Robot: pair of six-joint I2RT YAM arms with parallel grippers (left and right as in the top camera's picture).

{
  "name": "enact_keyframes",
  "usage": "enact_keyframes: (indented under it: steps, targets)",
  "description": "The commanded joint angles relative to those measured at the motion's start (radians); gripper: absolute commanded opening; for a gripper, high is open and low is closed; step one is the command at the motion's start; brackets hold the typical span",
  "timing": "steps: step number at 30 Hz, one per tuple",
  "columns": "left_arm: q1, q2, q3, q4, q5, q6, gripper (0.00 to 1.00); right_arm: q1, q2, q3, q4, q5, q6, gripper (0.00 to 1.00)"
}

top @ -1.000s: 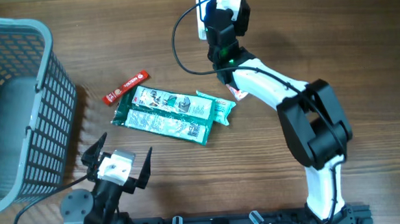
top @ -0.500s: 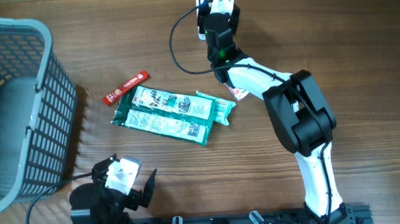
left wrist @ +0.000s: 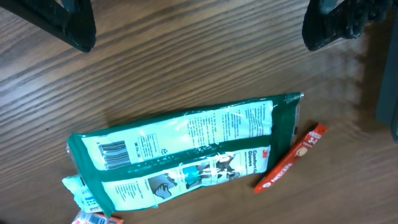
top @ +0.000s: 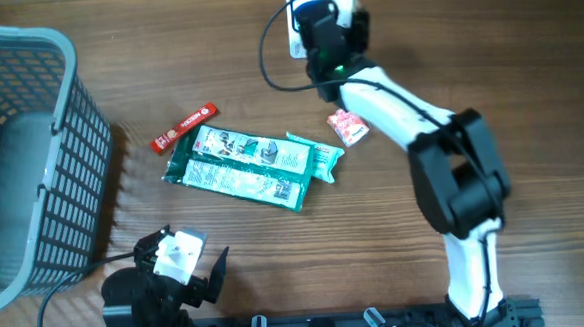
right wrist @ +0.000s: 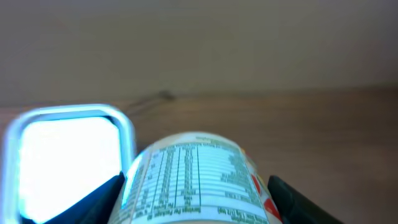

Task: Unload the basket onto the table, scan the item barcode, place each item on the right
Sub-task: 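Carry the tin right and set it at the right table edge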

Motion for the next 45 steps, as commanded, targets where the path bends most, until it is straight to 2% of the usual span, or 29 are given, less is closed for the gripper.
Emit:
enact_keyframes:
  steps: [1, 4, 5, 7, 13, 20, 24, 27, 33, 38, 42, 43, 44, 45]
  targets:
    - [0.006, -0.002, -0.005, 0.000, 0.016, 0.005, 1.00, -0.146, -0.221, 0.021, -0.321, -0.032, 0.300, 0.53]
    - [0.006, -0.002, -0.005, 0.000, 0.016, 0.005, 1.00, -0.319, -0.318, 0.021, -0.579, -0.236, 0.414, 0.55]
    - [0.006, -0.002, -0.005, 0.000, 0.016, 0.005, 1.00, -0.453, -0.341, 0.021, -0.684, -0.377, 0.414, 0.55]
    - [0.006, -0.002, -0.005, 0.000, 0.016, 0.005, 1.00, -0.584, -0.338, 0.018, -0.763, -0.478, 0.415, 0.54]
    - [0.006, -0.002, -0.005, 0.000, 0.016, 0.005, 1.00, -1.002, -0.225, 0.005, -0.841, -0.707, 0.407, 0.54]
    - [0.006, -0.002, -0.005, 0.000, 0.016, 0.005, 1.00, -1.205, -0.084, 0.005, -0.849, -0.720, 0.329, 0.59]
    - [0.006, -0.002, -0.005, 0.000, 0.016, 0.005, 1.00, -1.259, -0.082, 0.011, -0.851, -0.724, 0.325, 0.60]
    - [0.006, -0.002, -0.005, 0.000, 0.016, 0.005, 1.00, -1.271, -0.089, 0.027, -0.872, -0.724, 0.290, 1.00]
    - [0.006, -0.002, -0.005, 0.000, 0.016, 0.005, 1.00, -1.253, -0.176, 0.043, -0.909, -0.725, 0.297, 1.00]
    - [0.006, -0.002, -0.005, 0.000, 0.016, 0.005, 1.00, -1.181, -0.359, 0.043, -0.948, -0.794, 0.306, 1.00]
    - [0.006, -0.002, -0.005, 0.000, 0.016, 0.005, 1.00, -1.038, -0.480, 0.043, -1.073, -0.810, 0.312, 0.99]
    - [0.006, -0.002, -0.005, 0.000, 0.016, 0.005, 1.00, -0.992, -0.492, 0.043, -1.112, -0.809, 0.316, 0.93]
    - [0.006, -0.002, -0.005, 0.000, 0.016, 0.005, 1.00, -0.953, -0.494, 0.042, -1.141, -0.801, 0.331, 0.80]
    - [0.006, -0.002, -0.005, 0.000, 0.016, 0.005, 1.00, -0.911, -0.493, 0.035, -1.168, -0.783, 0.358, 0.59]
